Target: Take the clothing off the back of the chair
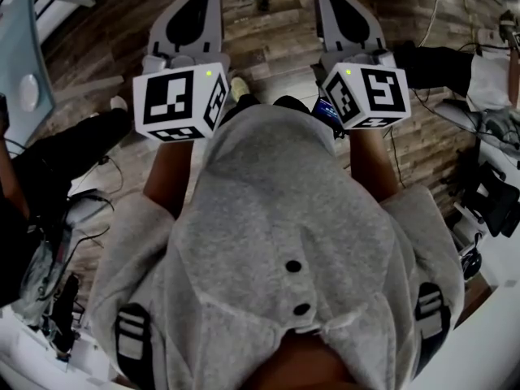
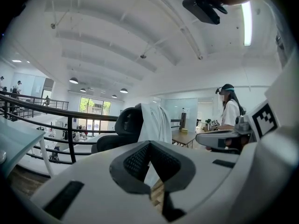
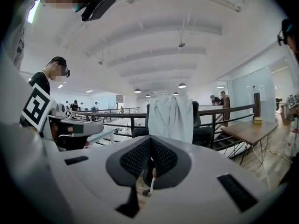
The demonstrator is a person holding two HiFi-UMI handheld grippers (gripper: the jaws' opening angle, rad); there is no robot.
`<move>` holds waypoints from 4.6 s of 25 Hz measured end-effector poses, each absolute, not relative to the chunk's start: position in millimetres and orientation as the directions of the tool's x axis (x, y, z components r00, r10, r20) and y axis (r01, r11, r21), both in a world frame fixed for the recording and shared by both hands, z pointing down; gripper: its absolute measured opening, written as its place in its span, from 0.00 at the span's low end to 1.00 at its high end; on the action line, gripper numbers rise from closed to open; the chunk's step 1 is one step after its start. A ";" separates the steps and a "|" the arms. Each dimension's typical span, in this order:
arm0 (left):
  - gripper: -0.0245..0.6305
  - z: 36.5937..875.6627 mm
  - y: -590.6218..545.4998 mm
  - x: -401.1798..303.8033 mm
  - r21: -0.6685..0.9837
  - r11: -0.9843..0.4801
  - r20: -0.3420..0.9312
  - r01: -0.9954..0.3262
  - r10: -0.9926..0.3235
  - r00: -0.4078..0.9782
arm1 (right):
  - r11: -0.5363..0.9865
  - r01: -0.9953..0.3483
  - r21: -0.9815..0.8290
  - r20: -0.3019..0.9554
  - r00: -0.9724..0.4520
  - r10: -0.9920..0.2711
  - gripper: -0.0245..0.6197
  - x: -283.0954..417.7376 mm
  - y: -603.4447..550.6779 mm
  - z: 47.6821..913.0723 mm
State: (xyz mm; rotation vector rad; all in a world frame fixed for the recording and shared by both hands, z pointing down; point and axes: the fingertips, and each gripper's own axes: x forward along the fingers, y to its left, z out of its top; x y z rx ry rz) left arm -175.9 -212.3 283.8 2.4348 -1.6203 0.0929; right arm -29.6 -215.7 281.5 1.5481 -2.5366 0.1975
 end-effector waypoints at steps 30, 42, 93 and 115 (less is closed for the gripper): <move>0.06 272.0 -289.7 -75.8 0.114 -0.314 0.190 -0.942 -0.924 0.331 | 0.456 -0.889 -0.046 0.137 -0.458 -0.878 0.06 84.6 -296.4 260.8; 0.06 273.3 -327.8 -57.5 0.077 -0.209 0.176 -0.975 -0.960 0.220 | 0.520 -0.853 -0.040 0.102 -0.522 -0.847 0.05 102.3 -329.2 260.4; 0.19 247.8 -408.2 -42.7 0.103 -0.053 0.138 -0.993 -0.988 0.067 | 0.571 -0.818 -0.068 0.080 -0.574 -0.815 0.05 117.1 -332.3 257.1; 0.19 261.0 -347.4 -192.0 0.131 0.171 0.132 -0.976 -0.979 -0.154 | 0.664 -0.742 -0.093 0.100 -0.671 -0.735 0.06 31.5 -326.6 268.3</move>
